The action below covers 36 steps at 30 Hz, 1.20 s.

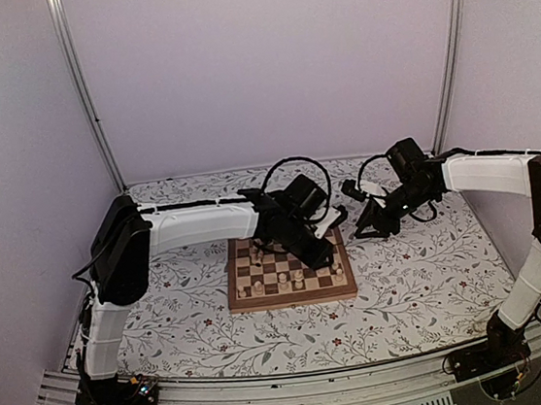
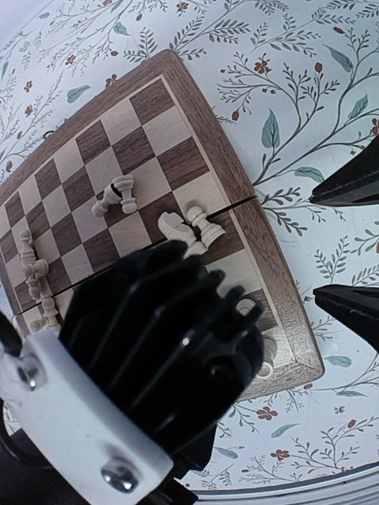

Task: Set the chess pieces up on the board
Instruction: Place the chess piece on the chessboard, then pick up the chess piece from the chessboard.

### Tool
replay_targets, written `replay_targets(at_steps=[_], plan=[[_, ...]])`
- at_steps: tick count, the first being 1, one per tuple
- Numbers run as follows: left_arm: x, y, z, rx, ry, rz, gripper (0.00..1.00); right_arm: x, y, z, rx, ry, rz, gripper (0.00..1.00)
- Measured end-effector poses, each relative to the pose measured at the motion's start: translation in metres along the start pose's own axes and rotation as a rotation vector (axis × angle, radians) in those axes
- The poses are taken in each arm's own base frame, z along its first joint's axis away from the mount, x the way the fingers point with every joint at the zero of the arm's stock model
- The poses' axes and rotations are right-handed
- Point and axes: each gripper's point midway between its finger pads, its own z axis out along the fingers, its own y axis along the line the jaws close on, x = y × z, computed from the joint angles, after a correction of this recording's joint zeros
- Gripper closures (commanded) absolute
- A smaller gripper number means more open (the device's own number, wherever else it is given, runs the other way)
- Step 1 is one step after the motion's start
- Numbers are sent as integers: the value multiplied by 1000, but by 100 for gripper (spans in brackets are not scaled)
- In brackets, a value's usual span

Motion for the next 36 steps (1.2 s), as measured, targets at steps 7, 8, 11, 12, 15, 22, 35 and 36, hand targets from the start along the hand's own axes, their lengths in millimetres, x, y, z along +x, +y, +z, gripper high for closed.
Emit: replay_targets(at_steps=[7, 8, 11, 12, 15, 22, 35, 36], plan=[[-22, 5, -18, -49, -42, 13, 61, -1, -3, 3, 4, 7, 31, 65], [-26, 9, -25, -67, -54, 7, 60, -2, -5, 5, 8, 8, 36, 65], [-37, 18, -47, -121, -94, -10, 59, -13, -14, 12, 42, 16, 30, 65], [-43, 22, -60, -144, -127, -25, 59, -17, -15, 16, 49, 22, 25, 64], [-58, 34, -99, -192, -225, -74, 58, -22, -11, 30, 46, 44, 14, 62], [-58, 61, -144, -251, -357, -197, 58, -16, -7, 67, 22, 116, 17, 62], [-9, 82, -120, -291, -282, -296, 58, -9, -19, 91, 30, 163, 63, 68], [-11, 83, -123, -292, -294, -300, 58, -6, -20, 93, 30, 170, 67, 69]])
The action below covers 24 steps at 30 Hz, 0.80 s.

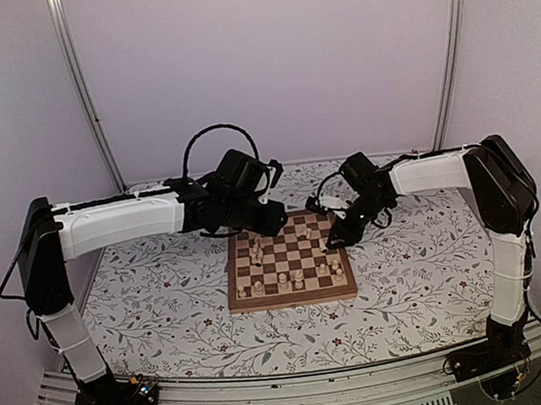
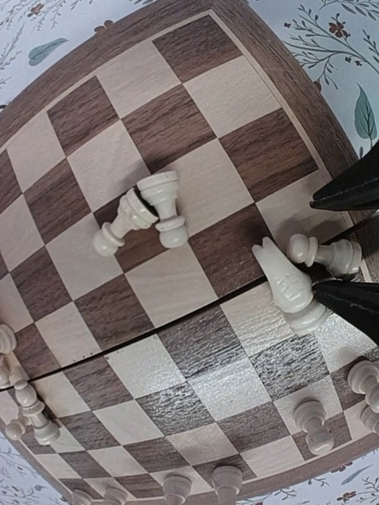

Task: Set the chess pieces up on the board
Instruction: Pick up the chess piece from the chessboard.

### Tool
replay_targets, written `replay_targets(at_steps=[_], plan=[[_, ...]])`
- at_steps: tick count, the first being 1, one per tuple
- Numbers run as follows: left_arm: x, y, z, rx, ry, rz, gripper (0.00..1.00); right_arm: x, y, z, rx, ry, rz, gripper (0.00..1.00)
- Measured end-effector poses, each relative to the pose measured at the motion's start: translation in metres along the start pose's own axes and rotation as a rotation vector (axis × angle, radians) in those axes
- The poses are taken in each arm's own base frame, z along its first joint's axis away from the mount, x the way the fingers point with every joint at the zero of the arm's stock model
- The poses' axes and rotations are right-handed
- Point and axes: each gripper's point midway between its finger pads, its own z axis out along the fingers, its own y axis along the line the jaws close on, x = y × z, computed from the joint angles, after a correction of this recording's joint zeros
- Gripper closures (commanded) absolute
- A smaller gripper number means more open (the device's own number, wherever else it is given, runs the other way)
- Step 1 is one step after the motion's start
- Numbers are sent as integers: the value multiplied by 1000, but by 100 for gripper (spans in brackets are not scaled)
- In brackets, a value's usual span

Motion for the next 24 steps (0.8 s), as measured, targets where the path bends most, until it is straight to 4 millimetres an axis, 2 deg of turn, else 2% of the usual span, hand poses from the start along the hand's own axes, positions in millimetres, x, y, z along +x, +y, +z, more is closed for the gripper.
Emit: replay_targets(at_steps=[6, 12, 17, 21, 24], plan=[[-7, 5, -5, -1, -36, -30, 58, 4, -2, 4, 14, 16, 16, 70], [-1, 9, -2, -6, -31, -44, 58, 3, -5, 5, 31, 17, 19, 84], [0, 19, 2, -14, -31, -64, 58, 3, -6, 4, 41, 9, 14, 87], [0, 27, 5, -8, -36, -88, 58, 2, 4, -5, 15, -11, 5, 88], [3, 29, 8, 12, -36, -100, 58, -14, 10, -23, 8, -69, -19, 88]])
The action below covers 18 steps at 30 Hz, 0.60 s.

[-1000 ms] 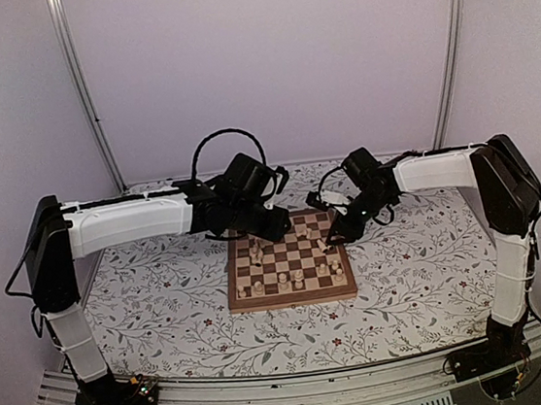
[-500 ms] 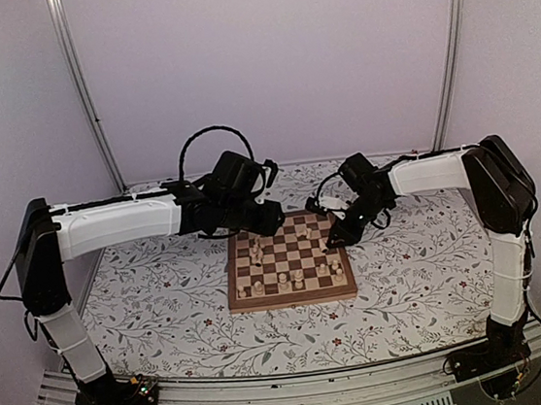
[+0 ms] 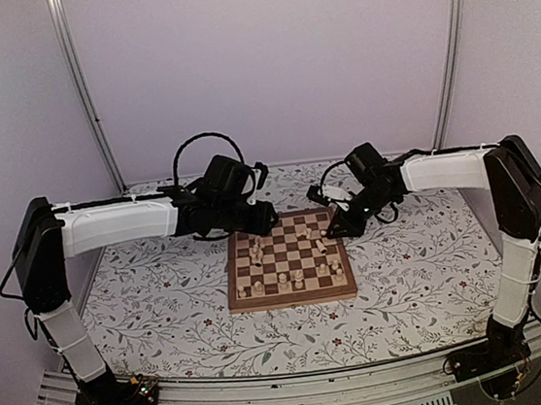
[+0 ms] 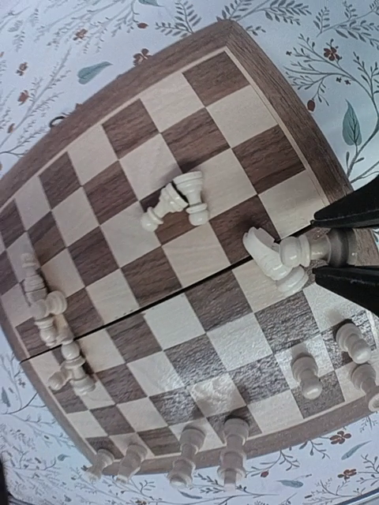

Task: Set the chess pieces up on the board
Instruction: Pick up the chess piece from the chessboard, then place the chess piece on the chessboard.

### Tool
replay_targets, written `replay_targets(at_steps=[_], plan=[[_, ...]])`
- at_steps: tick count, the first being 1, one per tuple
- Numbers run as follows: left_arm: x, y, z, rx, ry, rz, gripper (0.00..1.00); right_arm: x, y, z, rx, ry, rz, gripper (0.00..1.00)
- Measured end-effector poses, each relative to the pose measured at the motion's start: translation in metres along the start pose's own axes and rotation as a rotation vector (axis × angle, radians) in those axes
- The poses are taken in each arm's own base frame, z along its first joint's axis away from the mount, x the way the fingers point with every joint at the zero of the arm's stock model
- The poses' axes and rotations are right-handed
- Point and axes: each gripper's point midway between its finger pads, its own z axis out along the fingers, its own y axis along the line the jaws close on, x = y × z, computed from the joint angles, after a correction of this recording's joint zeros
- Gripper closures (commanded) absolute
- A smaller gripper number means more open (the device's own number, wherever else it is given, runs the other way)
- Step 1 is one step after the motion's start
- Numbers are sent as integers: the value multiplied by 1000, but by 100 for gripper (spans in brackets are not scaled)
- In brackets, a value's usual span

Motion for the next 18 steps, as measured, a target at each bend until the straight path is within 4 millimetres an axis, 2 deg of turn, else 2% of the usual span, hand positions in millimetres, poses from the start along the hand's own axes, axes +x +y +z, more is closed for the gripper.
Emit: replay_targets(at_steps=[6, 12, 18], plan=[[4, -16, 5, 120, -13, -30, 57, -33, 13, -29, -29, -119, -61, 87], [7, -43, 5, 335, -42, -96, 55, -41, 41, -40, -155, -193, -105, 87], [-9, -73, -6, 565, -86, -174, 56, -53, 60, -61, -218, -264, -153, 87]])
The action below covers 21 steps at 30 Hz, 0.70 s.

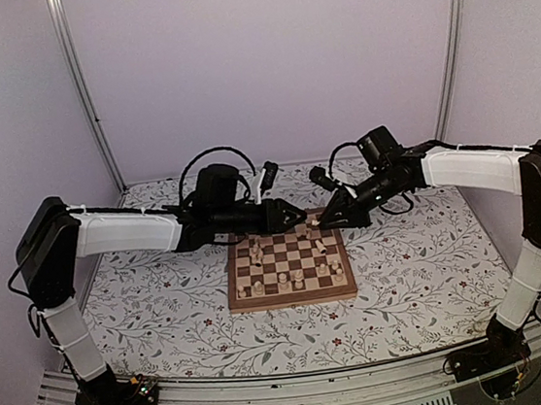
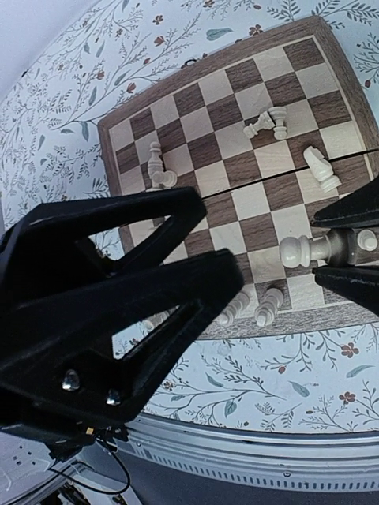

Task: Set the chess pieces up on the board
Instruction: Place the chess piece on the chessboard.

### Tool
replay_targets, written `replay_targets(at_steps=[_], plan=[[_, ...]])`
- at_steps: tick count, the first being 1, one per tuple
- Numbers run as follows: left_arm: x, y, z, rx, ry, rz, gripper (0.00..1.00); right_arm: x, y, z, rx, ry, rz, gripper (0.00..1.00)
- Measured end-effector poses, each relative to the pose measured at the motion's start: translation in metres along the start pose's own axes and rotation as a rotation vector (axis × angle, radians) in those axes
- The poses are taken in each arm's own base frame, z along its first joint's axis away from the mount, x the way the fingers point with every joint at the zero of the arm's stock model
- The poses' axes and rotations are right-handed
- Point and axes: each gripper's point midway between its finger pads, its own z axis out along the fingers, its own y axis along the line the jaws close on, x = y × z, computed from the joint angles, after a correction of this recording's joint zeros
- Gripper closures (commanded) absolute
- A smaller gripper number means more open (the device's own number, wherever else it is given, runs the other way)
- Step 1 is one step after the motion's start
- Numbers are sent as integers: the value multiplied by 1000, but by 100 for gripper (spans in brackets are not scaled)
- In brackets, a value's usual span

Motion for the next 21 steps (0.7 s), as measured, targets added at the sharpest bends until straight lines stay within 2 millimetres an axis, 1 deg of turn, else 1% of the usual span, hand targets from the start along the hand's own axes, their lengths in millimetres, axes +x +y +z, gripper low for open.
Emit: replay_targets(at_steps=[2, 5, 12, 18, 21], plan=[[0, -8, 4, 57, -2, -23, 57, -5, 4, -3, -12, -17, -12, 86], [2, -14, 9, 118, 7, -55, 60, -6, 8, -3, -31, -27, -13, 86], [15, -18, 19, 190, 46, -110, 67, -6, 12, -3, -54, -34, -8, 85], [20, -25, 24, 242, 70, -136, 75, -5, 13, -3, -57, -32, -4, 85], [21, -27, 26, 263, 79, -148, 81, -4, 13, -3, -57, -29, -2, 85]])
